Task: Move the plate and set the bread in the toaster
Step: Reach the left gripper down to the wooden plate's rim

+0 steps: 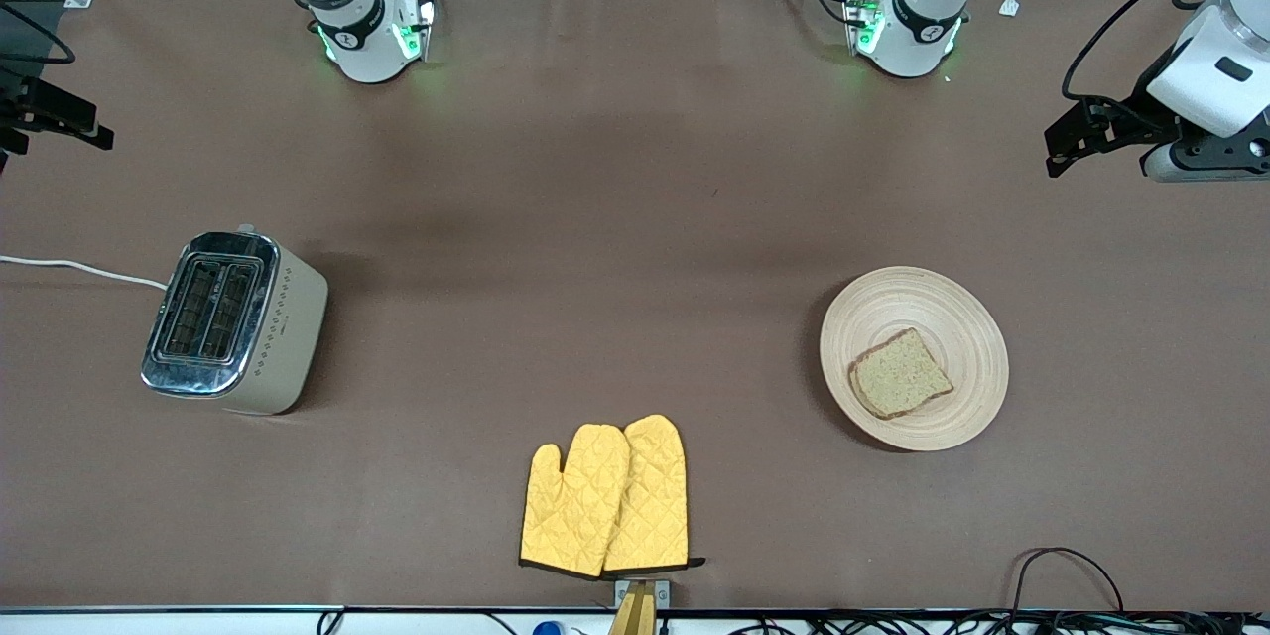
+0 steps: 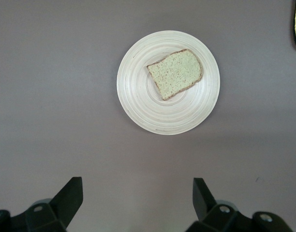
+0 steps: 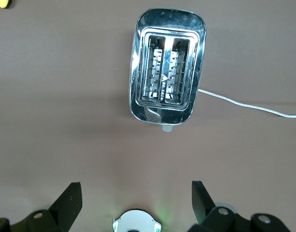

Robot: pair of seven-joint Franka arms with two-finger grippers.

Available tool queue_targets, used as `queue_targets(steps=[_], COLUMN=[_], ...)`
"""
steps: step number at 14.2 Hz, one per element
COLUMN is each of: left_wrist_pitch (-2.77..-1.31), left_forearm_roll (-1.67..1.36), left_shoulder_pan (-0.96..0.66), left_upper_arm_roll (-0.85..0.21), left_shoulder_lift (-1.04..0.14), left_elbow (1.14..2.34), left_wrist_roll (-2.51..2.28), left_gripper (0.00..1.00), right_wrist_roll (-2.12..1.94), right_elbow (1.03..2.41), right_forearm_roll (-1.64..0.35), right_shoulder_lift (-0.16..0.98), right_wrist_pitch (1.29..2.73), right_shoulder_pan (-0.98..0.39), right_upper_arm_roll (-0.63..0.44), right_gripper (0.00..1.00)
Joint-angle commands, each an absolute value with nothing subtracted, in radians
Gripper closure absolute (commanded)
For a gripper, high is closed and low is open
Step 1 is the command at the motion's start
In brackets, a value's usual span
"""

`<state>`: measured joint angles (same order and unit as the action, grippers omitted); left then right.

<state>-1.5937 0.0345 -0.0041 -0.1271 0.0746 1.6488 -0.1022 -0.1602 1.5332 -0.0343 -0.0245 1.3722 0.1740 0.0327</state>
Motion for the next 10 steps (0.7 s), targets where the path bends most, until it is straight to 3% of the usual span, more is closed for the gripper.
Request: queue_targets(steps=[1, 6, 10], left_wrist_pitch=[-1.572, -1.585, -1.676], left_forearm_roll=[0.040, -0.009, -0.223], left_shoulder_pan=[0.002, 0.034, 0.204], left_upper_arm_roll=[-0.132, -0.118, -0.118], left_shoulder_lift=[0.064, -0.020, -0.152], left_elbow=[1.626, 1.551, 1.535], left_wrist_roll=[-0.083, -0.083, 0.033], left_gripper=[0.00, 0.00, 0.00], right_wrist_roll=[-0.147, -0.149, -0.149], right_elbow=[1.545, 1.545, 1.545], right_forearm_roll=[-0.051, -0.055, -0.055], right_shoulder_lift=[-0.037, -0.037, -0.038], right_wrist_pitch=[1.365, 1.362, 1.362], right_shoulder_pan=[0.178, 0.183, 0.178], right_upper_arm_roll=[0.040, 0.037, 0.037], right_gripper=[0.00, 0.00, 0.00])
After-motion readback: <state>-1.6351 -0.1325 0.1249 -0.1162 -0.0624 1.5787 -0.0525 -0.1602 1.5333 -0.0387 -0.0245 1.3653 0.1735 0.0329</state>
